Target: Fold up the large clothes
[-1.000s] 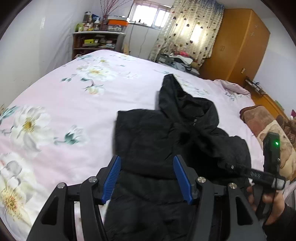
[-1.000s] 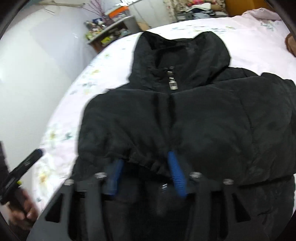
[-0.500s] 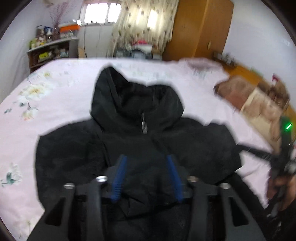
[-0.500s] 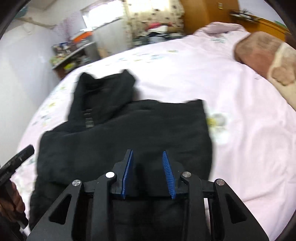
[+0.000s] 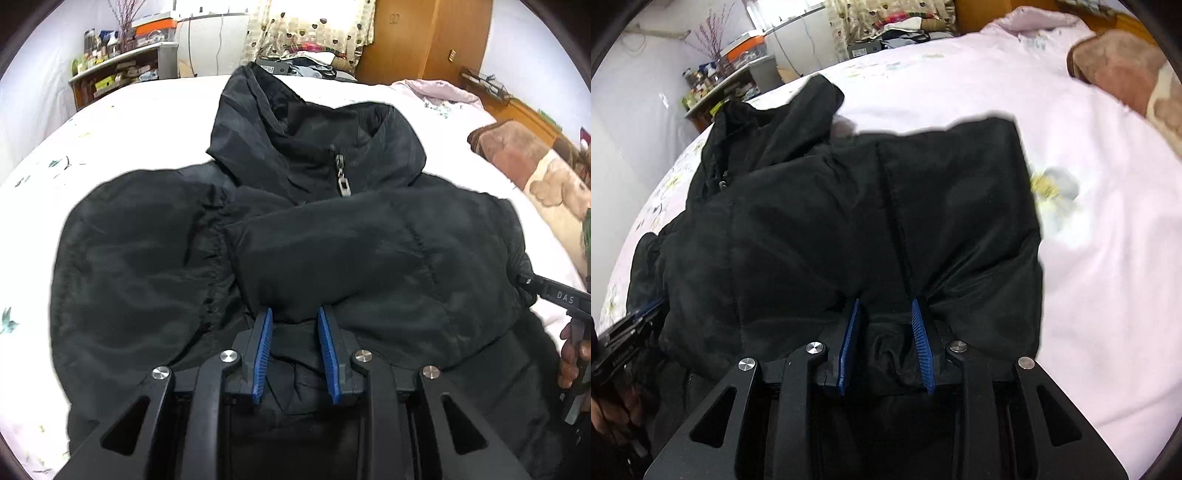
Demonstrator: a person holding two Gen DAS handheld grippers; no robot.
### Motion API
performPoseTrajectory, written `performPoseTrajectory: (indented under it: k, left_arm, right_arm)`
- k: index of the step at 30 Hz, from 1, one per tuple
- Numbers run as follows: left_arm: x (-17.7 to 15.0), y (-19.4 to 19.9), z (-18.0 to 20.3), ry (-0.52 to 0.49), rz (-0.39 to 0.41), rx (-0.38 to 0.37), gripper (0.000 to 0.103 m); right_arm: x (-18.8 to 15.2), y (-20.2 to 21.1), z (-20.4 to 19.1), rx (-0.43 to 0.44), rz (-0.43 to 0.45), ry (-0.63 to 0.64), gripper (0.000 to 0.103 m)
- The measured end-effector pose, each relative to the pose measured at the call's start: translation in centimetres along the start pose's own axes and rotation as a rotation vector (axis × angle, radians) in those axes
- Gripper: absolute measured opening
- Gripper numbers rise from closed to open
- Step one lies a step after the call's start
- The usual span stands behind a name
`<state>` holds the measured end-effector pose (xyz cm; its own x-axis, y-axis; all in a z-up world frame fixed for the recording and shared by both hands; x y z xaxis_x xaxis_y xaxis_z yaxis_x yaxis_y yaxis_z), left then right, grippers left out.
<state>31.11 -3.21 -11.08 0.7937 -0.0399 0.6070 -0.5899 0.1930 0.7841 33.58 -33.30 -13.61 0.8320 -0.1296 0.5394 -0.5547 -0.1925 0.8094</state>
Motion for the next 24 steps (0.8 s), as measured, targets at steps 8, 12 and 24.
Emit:
performPoseTrajectory:
  k: [8,12,24]
  left_arm:
    - [5.8,2.4,0.8,-0.047,0.139,0.061,0.028]
    - [4.6,-3.5,-1.2,-0.022,0.042,0.108,0.028]
    - [3.4,-4.5,-1.9,0.007,0.047,0.070,0.028]
  right_arm:
    - [6.0,2.9,0.9,-0.059,0.140,0.041,0.029]
    - [7.1,-0.7,2.8,-0.100,0.078,0.015,0.029]
    - [5.7,-4.0,4.2,-0.110,-0.007,0.023,0.029]
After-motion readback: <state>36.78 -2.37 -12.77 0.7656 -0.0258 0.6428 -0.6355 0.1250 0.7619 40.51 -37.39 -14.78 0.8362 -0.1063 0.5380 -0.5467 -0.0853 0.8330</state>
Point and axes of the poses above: each gripper's, at about its wrist camera, not at the fingertips, and y roughly against the way its jaws point, z to its right, x to its top, the point moved 6 cm from there along -y, roughly the way its jaws point
